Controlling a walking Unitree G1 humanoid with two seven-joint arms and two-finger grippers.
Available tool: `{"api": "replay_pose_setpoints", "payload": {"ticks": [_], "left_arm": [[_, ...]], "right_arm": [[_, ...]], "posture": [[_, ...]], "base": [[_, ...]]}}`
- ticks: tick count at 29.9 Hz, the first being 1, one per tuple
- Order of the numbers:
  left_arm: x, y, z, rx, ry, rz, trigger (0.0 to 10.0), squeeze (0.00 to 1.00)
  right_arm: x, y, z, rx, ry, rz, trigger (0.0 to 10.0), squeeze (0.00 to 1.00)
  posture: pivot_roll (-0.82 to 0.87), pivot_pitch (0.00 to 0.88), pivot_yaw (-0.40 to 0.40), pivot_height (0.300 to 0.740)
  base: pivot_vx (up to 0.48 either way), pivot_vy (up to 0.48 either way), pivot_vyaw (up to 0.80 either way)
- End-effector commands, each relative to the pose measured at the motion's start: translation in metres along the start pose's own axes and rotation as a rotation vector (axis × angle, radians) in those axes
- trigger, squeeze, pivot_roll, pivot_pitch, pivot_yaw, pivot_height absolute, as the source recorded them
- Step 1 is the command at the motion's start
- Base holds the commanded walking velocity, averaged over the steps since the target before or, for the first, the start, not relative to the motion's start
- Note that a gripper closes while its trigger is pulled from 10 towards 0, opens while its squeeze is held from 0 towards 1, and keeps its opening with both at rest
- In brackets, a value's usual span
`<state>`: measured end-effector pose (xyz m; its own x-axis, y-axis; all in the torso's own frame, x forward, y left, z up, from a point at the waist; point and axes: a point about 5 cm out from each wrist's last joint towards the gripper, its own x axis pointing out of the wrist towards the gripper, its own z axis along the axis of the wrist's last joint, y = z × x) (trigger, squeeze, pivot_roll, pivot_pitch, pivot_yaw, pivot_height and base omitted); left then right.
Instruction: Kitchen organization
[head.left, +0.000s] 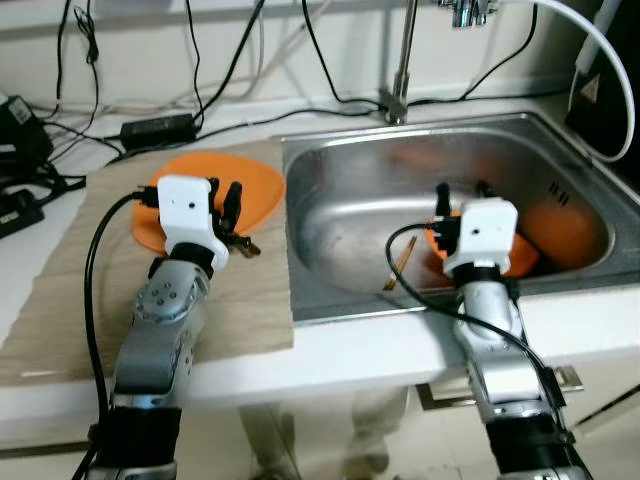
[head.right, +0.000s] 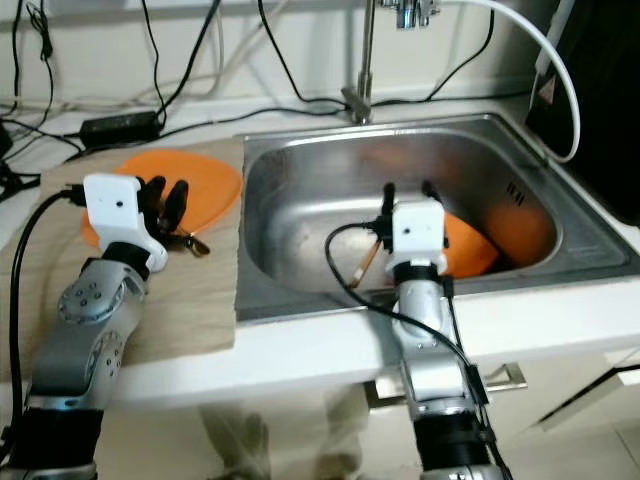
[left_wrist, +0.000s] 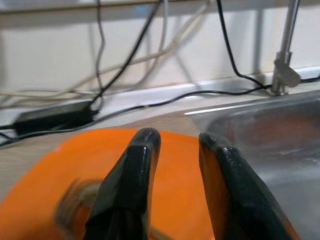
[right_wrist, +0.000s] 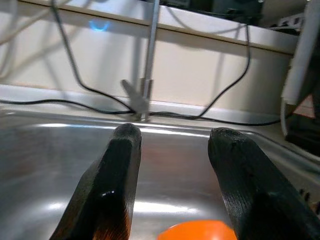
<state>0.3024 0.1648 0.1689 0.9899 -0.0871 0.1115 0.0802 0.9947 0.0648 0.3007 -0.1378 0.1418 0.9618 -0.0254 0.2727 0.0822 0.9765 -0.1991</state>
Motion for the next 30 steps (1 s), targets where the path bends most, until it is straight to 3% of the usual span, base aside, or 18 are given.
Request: {"api": "replay_pose_setpoints", "payload": {"ticks": [1,12,16,20,25,30], "left_arm": [[0.001,0.006,-0.001,0.021,0.019,0.043,10.0,0.0],[0.015,0.022,0.001,0.059,0.058,0.105,10.0,0.0],[0.024,0.037,-0.004,0.027,0.105,0.149,10.0,0.0],[0.026,0.042,-0.008,0.044,0.129,0.153,10.0,0.0],[0.029,0.053,-0.01,-0.009,0.176,0.171,10.0,0.0],[0.034,0.064,-0.012,0.02,0.205,0.178,10.0,0.0]], "right_arm": [[0.001,0.004,0.002,0.002,-0.011,0.016,10.0,0.0],[0.006,0.012,0.006,0.064,-0.01,0.064,10.0,0.0],[0.009,0.021,0.018,0.141,-0.031,0.128,10.0,0.0],[0.01,0.022,0.021,0.155,-0.036,0.136,10.0,0.0],[0.01,0.02,0.019,0.153,-0.025,0.141,10.0,0.0],[0.009,0.021,0.016,0.154,-0.01,0.154,10.0,0.0]], "posture": [[-0.05,0.0,0.099,0.74],[-0.04,0.0,0.101,0.74],[-0.05,0.0,0.102,0.74],[-0.05,0.0,0.104,0.74],[-0.04,0.0,0.102,0.74],[-0.04,0.0,0.101,0.74]], "base": [[0.0,0.0,0.0],[0.0,0.0,0.0],[0.0,0.0,0.0],[0.0,0.0,0.0],[0.0,0.0,0.0],[0.0,0.0,0.0]]}}
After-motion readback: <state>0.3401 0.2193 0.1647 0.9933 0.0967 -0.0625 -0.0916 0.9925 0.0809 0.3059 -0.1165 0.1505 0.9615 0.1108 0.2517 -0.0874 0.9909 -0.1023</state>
